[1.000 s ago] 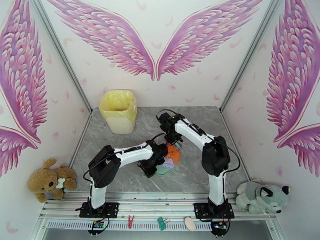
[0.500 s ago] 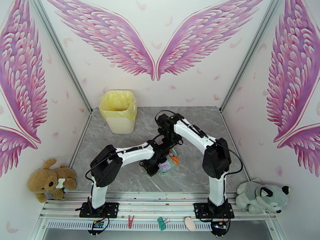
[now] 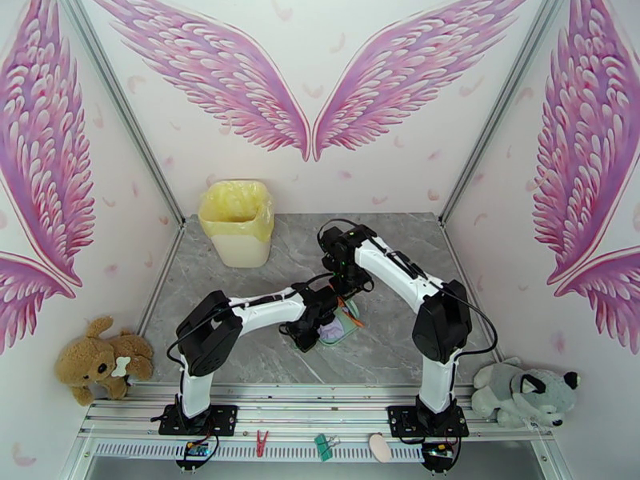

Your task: Sweep away the paper scraps from the table

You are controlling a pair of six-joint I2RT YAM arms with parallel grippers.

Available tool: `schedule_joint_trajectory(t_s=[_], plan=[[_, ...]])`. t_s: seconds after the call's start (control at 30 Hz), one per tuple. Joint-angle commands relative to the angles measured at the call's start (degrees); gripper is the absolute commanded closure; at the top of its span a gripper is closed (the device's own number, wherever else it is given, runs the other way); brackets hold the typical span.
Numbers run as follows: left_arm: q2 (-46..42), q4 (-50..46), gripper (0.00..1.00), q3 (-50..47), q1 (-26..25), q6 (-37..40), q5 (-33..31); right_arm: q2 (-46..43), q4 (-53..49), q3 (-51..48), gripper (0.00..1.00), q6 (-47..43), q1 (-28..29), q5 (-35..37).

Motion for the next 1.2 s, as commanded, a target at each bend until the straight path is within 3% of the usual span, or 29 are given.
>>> schedule_joint_trajectory(t_s=[0.0,0.17,0.3,0.6,0.93,1.17], plan=[[-2.5,2.7,0.88,-1.9,0.5,-1.2,-0.2,-1.7,-3.6,2.8,1.0,2.3,-1.7,-3.6],[-4.2,0.6,0.8,-2.7,0.4,-0.7,0.2,-1.3,-3.7,6.4,1.0,3.1,-3.0,-4.3],[-6.2,-0.1,0.67,-3.1,0.5,-1.0,0.7,-1.3,-3.2,7.1,1.0,3.6,-4.3,-4.4],[-10.3,1.4,0.02,-5.4,0.5,-0.4,2.4,-1.5,-1.9,6.4,1.0,3.8,-6.7,-5.7],[-27.4,22.8,0.01,-24.5,0.8,-10.5,-2.7,-1.5,-5.2,8.7,1.0,1.6,-9.0,-4.7],[-27.7,34.5,0.01,-32.4,0.1,-12.0,-4.2,-1.4,-7.9,10.5,1.0,2.0,-11.7,-6.3]])
